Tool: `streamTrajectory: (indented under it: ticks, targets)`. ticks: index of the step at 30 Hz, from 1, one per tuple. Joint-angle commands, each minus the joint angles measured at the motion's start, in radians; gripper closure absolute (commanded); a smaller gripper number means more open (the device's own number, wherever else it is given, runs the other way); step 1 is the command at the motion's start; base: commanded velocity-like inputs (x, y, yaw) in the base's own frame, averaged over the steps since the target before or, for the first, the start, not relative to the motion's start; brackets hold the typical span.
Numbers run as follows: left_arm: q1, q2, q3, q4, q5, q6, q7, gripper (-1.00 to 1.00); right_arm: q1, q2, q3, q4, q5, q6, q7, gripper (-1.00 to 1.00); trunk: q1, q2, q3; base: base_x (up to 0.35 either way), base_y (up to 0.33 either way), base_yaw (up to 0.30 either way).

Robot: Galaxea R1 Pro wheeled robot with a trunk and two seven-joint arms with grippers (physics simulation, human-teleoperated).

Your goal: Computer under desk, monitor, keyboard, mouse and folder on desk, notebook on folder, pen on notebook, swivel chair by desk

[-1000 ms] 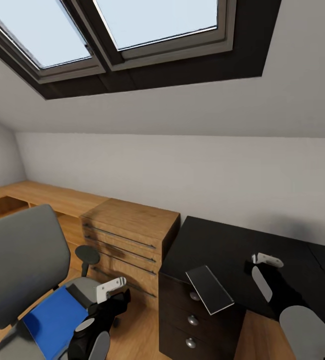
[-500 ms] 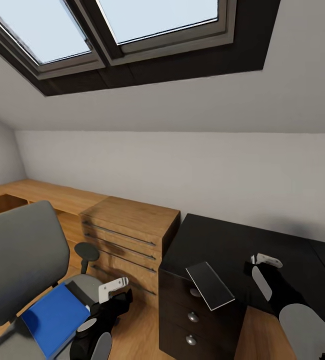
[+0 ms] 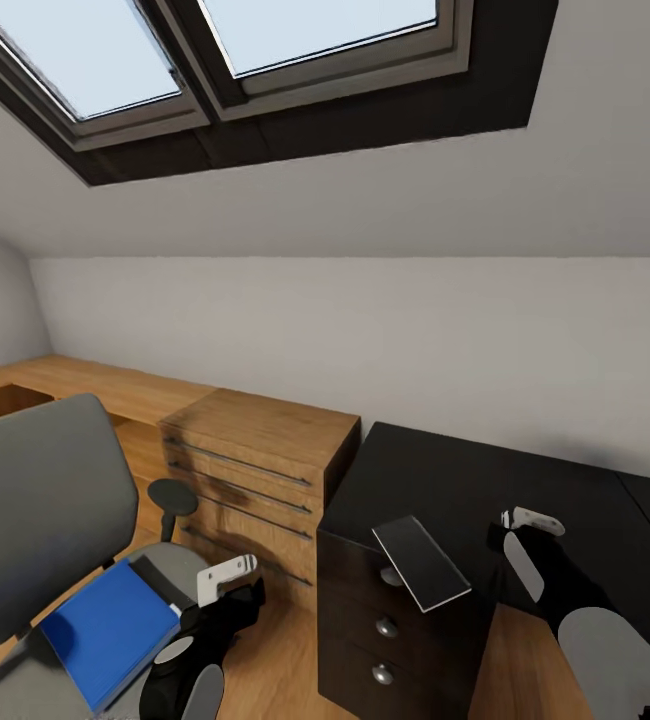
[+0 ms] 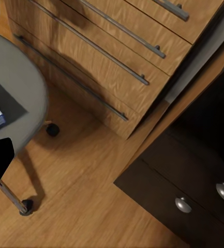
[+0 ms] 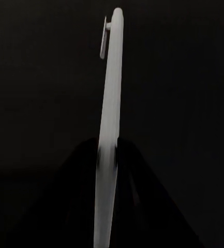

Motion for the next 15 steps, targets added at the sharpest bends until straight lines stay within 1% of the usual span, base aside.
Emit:
streamTrajectory:
  ticks: [1, 13, 14, 15]
  targets:
    - [-0.001, 0.0, -0.001, -0.001, 0.011, 0.002, 0.01, -1.0, -0.001, 0.0, 0.001, -0.002, -0.012, 0.002, -0.004, 1.0, 0.0, -0.001, -0.001, 0.0, 0.0, 0.0]
    - [-0.001, 0.002, 0.0, -0.001, 0.011, 0.002, 0.01, -1.0, 0.0, 0.0, 0.0, -0.003, -0.012, 0.002, -0.006, 1.0, 0.0, -0.001, -0.001, 0.0, 0.0, 0.0]
    - [-0.001, 0.002, -0.001, -0.001, 0.011, 0.002, 0.01, -1.0, 0.0, 0.0, 0.0, -0.003, -0.012, 0.002, -0.006, -1.0, 0.0, -0.001, -0.001, 0.0, 0.0, 0.0]
    - [-0.001, 0.002, -0.001, -0.001, 0.01, 0.002, 0.01, -1.0, -0.001, 0.0, -0.001, -0.003, -0.012, 0.002, -0.007, -1.0, 0.0, -0.001, -0.001, 0.0, 0.0, 0.0]
